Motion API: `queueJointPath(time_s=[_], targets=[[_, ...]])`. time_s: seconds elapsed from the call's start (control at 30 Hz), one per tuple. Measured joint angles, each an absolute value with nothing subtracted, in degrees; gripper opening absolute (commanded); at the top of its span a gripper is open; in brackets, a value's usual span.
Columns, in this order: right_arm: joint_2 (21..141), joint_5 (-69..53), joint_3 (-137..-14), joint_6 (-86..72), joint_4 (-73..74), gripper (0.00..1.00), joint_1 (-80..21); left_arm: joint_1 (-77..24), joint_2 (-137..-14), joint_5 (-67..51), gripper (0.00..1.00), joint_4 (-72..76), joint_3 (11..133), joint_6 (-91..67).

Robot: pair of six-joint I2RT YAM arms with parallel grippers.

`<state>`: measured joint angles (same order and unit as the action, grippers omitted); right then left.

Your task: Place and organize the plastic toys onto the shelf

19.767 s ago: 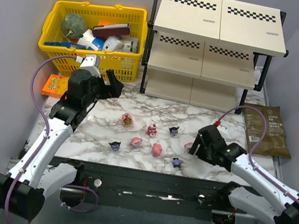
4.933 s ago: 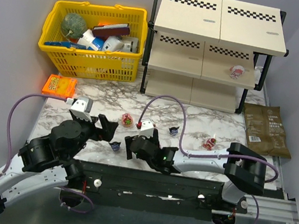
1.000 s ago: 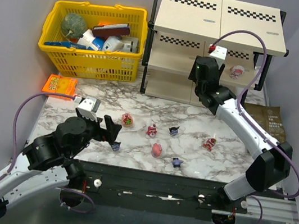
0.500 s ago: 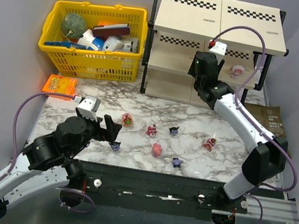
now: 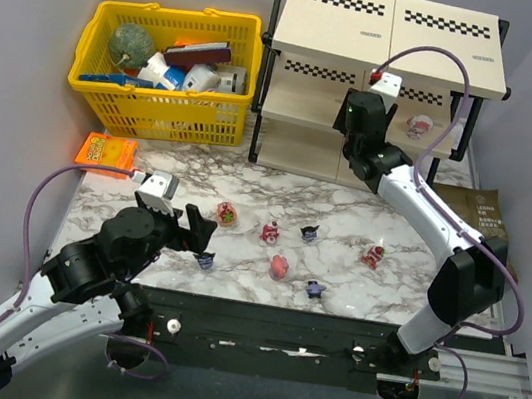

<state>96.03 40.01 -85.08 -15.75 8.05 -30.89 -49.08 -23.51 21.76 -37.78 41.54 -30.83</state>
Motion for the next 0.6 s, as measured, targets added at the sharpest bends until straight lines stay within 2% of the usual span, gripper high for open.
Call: queueJointPath(time_s=[0.6], targets=[[95.92,40.91,-77.54,-11.38,-8.64,0.64,-30.37,-48.71,-24.08,21.76,0.99,-37.76,41.54,-30.83]])
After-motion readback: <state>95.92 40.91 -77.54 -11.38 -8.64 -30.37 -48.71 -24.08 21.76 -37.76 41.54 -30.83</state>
